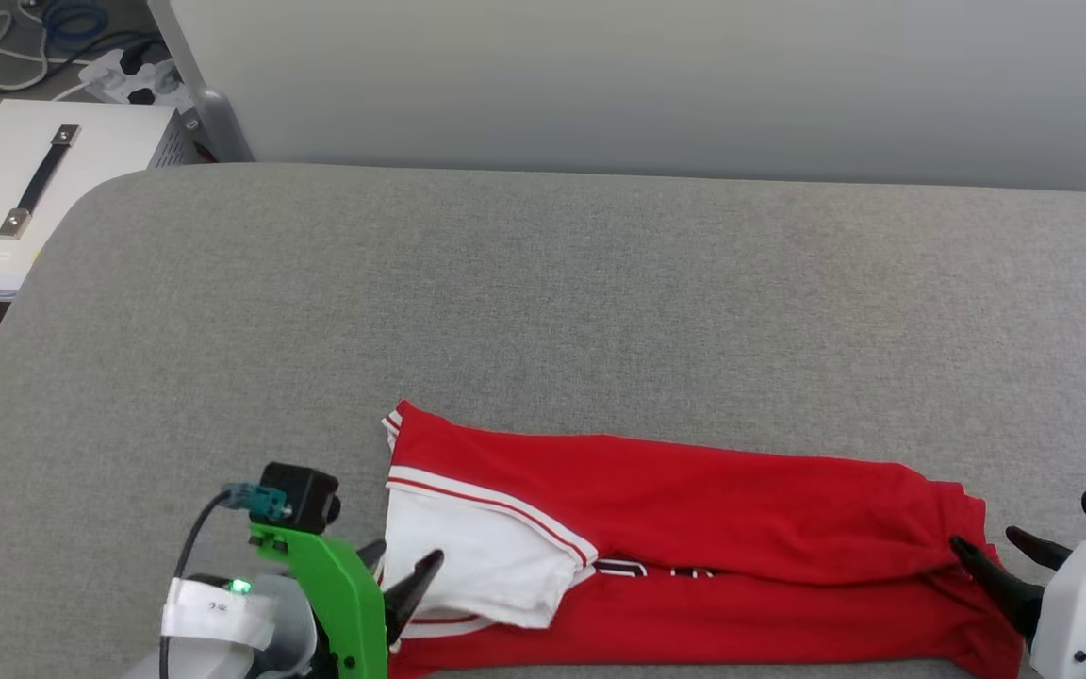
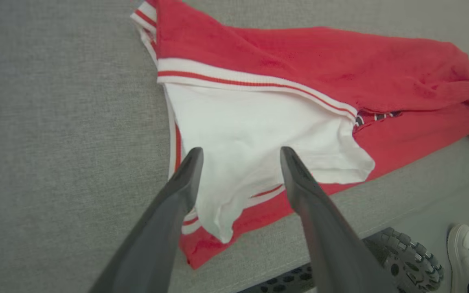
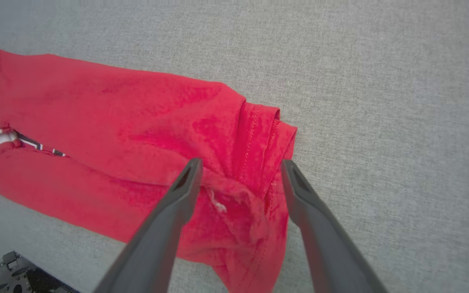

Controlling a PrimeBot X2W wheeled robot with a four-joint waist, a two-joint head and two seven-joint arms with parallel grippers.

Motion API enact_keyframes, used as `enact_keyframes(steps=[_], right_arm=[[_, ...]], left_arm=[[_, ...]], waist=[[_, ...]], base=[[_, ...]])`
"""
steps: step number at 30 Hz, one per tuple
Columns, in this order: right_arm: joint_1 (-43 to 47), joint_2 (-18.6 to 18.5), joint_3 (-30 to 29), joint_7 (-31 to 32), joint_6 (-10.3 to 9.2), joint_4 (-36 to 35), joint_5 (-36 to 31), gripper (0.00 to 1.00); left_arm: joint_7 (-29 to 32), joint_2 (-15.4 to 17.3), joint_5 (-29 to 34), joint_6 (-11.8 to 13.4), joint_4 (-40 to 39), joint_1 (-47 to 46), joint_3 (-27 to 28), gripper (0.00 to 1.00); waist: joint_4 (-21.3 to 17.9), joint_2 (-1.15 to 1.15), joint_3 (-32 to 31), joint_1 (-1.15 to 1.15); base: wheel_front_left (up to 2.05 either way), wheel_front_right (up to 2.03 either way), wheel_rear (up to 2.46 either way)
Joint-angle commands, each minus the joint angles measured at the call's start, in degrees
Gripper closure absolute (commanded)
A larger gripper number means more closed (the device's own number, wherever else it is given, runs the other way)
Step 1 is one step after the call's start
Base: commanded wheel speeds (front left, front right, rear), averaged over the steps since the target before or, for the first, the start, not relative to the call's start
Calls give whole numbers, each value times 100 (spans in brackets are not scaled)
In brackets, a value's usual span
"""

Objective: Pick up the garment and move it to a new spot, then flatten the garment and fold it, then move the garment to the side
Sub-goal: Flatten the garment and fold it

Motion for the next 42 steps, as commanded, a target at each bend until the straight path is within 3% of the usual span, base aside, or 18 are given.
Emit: enact_keyframes(steps=[1, 7, 13, 16, 21, 29, 35, 42], right_arm=[[132, 65, -109, 109, -6, -85, 72, 0], [474, 263, -756, 882, -6, -514, -24, 0], [748, 795, -1548, 1696, -6, -810, -379, 0], [791, 1119, -1933, 2051, -6, -917, -639, 0], [703, 1679, -2500, 2512, -6, -1120, -899, 0], [419, 2322, -3226, 3150, -6, -1321, -1523, 0], [235, 2554, -3555, 3314, -6, -1128, -1885, 0], [131, 2677, -3822, 3280, -6, -666, -2124, 0]], left_arm=[[-209, -37, 104, 8, -43, 82, 113, 0], [-1279, -46, 572, 37, -61, 131, 356, 0], [-2840, -329, 990, 110, 132, 205, 745, 0], [-3203, -465, 1240, 98, 262, 227, 984, 0], [-3273, -791, 2171, -6, 46, 283, 1745, 0], [-3276, -1600, 3622, -708, -367, 719, 2961, 0], [-3276, -2126, 4201, -1184, -303, 889, 3497, 0], [-3276, -2462, 4489, -1427, -161, 918, 3789, 0]], waist=[[-12, 0, -66, 0], [-21, 0, -142, 0], [16, 0, -123, 0], [65, 0, -69, 0], [176, 0, 76, 0], [354, 0, 353, 0], [492, 0, 518, 0], [628, 0, 664, 0]], base=[[0, 0, 0], [0, 0, 0], [0, 0, 0], [0, 0, 0], [0, 0, 0], [0, 0, 0], [0, 0, 0], [0, 0, 0]])
